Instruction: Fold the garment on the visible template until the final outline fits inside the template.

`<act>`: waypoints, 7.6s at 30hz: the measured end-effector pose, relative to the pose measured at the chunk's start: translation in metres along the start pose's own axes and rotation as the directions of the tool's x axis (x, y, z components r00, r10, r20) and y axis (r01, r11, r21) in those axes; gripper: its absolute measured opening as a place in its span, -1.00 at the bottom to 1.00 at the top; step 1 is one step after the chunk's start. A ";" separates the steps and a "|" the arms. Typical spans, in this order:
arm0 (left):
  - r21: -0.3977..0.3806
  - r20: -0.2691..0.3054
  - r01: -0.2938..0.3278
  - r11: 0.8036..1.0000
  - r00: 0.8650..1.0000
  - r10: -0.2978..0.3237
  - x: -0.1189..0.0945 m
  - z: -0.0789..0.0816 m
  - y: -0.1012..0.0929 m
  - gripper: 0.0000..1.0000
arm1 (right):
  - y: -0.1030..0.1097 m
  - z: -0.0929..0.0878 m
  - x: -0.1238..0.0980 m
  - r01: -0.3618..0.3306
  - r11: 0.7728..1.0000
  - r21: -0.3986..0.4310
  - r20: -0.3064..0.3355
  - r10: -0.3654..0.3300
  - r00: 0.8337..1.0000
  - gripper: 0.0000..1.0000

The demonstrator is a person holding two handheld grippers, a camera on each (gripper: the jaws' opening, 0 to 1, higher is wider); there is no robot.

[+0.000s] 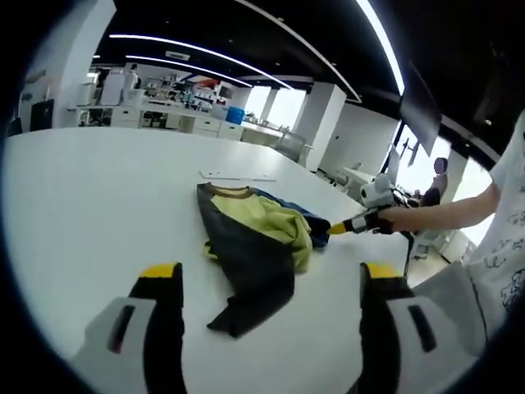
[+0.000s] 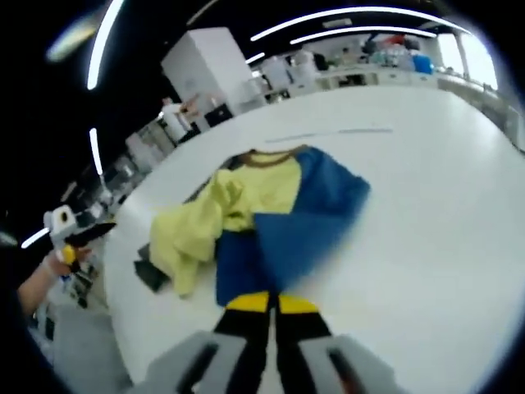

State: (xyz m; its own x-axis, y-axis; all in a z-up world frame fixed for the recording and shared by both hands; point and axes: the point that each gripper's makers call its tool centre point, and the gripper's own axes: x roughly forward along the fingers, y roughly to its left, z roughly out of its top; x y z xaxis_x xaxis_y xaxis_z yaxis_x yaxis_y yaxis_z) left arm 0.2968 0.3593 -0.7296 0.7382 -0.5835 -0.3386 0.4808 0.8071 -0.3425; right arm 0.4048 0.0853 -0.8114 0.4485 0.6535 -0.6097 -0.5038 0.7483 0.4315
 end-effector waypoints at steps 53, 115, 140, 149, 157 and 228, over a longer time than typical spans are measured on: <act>-0.048 -0.013 -0.027 0.999 1.000 0.026 0.005 -0.007 0.014 0.70 | -0.001 0.135 0.089 -0.003 0.992 0.123 0.163 -0.018 0.987 -1.00; -0.057 -0.016 -0.009 0.998 1.000 0.008 0.011 -0.012 0.004 0.70 | 0.037 0.072 0.055 -0.082 0.835 -0.544 0.006 0.102 0.995 0.69; -0.076 -0.005 -0.005 0.997 1.000 0.005 0.010 -0.018 0.000 0.70 | 0.122 0.008 0.047 -0.189 0.204 -0.961 -0.171 0.100 0.980 0.30; -0.088 0.002 -0.009 0.996 1.000 0.009 0.007 -0.020 0.001 0.70 | 0.116 -0.002 0.062 -0.172 0.117 -0.978 -0.170 0.025 0.985 -0.09; -0.095 0.009 -0.019 0.995 1.000 0.020 0.003 -0.020 0.004 0.70 | 0.105 -0.001 0.068 -0.161 0.148 -0.976 -0.166 -0.020 0.986 -0.54; -0.068 -0.028 -0.030 0.997 0.999 0.028 0.001 -0.023 0.006 0.70 | 0.114 0.094 0.162 -0.154 0.642 -0.751 -0.192 0.011 0.981 -0.99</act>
State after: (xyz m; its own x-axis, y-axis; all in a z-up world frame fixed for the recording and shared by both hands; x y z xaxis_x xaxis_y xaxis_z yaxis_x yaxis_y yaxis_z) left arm 0.2900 0.3616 -0.7522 0.7381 -0.5628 -0.3722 0.4252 0.8163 -0.3911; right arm 0.4891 0.2871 -0.7987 0.2930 0.6279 -0.7210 -0.9469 0.2948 -0.1281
